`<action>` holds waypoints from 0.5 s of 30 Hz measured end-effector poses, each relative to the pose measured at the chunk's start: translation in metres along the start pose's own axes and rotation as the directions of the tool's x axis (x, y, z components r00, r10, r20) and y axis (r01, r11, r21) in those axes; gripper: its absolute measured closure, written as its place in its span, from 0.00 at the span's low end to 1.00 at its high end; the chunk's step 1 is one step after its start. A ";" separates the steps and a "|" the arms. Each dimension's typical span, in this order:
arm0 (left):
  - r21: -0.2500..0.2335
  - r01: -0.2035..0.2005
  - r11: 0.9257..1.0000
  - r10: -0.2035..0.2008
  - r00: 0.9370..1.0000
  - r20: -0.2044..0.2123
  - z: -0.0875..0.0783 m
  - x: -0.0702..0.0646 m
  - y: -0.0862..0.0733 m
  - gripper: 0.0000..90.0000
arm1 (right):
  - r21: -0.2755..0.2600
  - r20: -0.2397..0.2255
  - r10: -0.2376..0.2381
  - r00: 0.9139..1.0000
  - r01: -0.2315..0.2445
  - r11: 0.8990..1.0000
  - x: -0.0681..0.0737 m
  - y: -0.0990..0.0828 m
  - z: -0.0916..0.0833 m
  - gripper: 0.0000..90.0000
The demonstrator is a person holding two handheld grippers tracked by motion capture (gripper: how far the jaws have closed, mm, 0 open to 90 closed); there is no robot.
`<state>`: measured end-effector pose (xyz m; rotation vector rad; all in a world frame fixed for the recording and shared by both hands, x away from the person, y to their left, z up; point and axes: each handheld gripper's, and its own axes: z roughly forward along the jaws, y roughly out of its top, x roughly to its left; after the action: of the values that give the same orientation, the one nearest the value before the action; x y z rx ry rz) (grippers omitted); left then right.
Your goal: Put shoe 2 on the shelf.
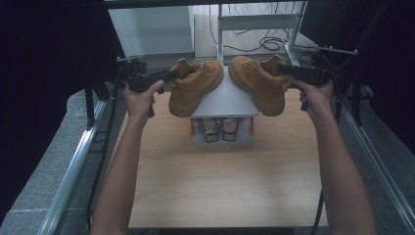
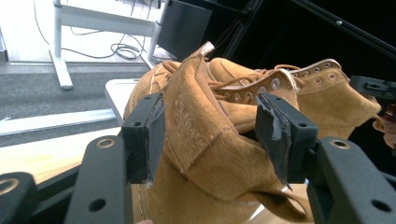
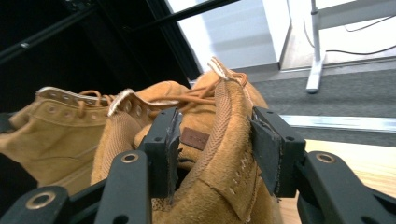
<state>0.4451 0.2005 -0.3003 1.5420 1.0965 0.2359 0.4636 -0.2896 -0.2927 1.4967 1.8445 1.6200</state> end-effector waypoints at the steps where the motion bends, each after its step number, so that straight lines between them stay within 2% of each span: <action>1: -0.001 -0.001 1.000 0.001 1.000 0.002 -0.001 0.000 0.000 0.49 | 0.000 0.002 0.001 1.000 -0.001 1.000 -0.001 -0.001 0.000 0.58; 4: -0.003 0.016 1.000 -0.016 0.999 0.029 0.001 0.000 -0.001 0.53 | 0.002 0.015 -0.010 1.000 0.010 1.000 0.000 -0.002 0.001 0.62; 6: 0.000 0.010 1.000 -0.010 1.000 0.026 0.003 -0.001 -0.001 0.53 | 0.001 0.015 -0.026 1.000 0.026 1.000 0.003 -0.001 0.002 0.66; 11: 0.000 0.016 1.000 -0.016 0.999 0.028 0.004 -0.002 -0.001 0.54 | 0.033 0.053 -0.098 0.994 0.096 0.995 0.023 0.004 0.009 0.77; 14: -0.005 0.019 1.000 -0.019 0.999 0.029 0.005 -0.002 -0.002 0.54 | 0.034 0.093 -0.111 0.989 0.108 0.994 0.035 0.005 0.016 0.84; 15: -0.005 0.019 1.000 -0.019 0.999 0.029 0.005 -0.002 -0.002 0.54 | 0.022 0.098 -0.095 0.991 0.094 0.995 0.036 0.005 0.018 0.84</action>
<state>0.4461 0.1954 -0.3025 1.5250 1.0866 0.2027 0.4635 -0.2512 -0.2800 1.4461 1.8505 1.4635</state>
